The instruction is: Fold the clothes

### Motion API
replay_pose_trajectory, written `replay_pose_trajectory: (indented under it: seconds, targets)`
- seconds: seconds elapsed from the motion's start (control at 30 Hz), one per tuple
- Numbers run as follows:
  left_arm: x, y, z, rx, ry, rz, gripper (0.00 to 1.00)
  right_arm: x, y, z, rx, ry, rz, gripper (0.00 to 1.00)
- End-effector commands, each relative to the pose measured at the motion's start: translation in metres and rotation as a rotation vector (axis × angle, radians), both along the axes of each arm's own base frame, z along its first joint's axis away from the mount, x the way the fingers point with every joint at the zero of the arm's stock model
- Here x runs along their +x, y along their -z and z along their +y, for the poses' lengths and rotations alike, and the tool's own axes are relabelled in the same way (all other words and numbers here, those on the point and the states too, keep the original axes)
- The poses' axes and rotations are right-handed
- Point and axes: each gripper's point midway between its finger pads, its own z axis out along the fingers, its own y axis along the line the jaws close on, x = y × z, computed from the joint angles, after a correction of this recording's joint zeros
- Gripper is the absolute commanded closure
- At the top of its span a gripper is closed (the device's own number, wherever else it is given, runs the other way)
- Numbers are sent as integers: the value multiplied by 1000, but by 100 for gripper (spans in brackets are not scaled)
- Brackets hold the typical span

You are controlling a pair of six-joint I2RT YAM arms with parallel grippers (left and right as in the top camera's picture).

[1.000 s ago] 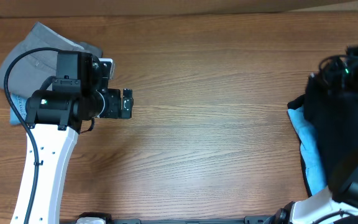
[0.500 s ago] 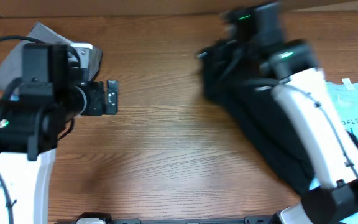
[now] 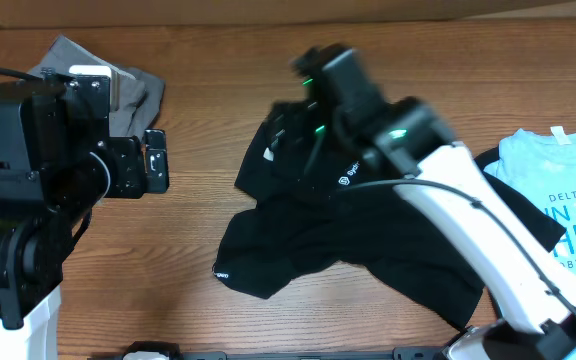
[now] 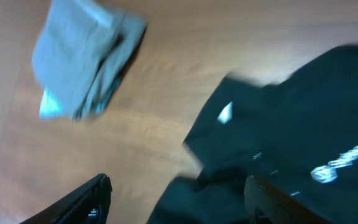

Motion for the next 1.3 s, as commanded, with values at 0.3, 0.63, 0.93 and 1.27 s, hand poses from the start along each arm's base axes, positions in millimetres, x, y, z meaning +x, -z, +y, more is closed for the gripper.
replay_pose_trajectory:
  seconds: [0.3, 0.63, 0.93, 1.27]
  targets:
    - [68, 110, -73, -104, 266, 363, 0, -29, -128, -113, 140, 235, -289, 21]
    - [132, 256, -157, -74, 447, 591, 40, -40, -119, -133, 95, 277, -249, 20]
    - [155, 349, -178, -44, 446, 671, 46, -47, -101, -144, 26, 309, -190, 20]
    - [177, 393, -163, 24, 373, 658, 25, -52, -89, -152, -28, 332, -152, 20]
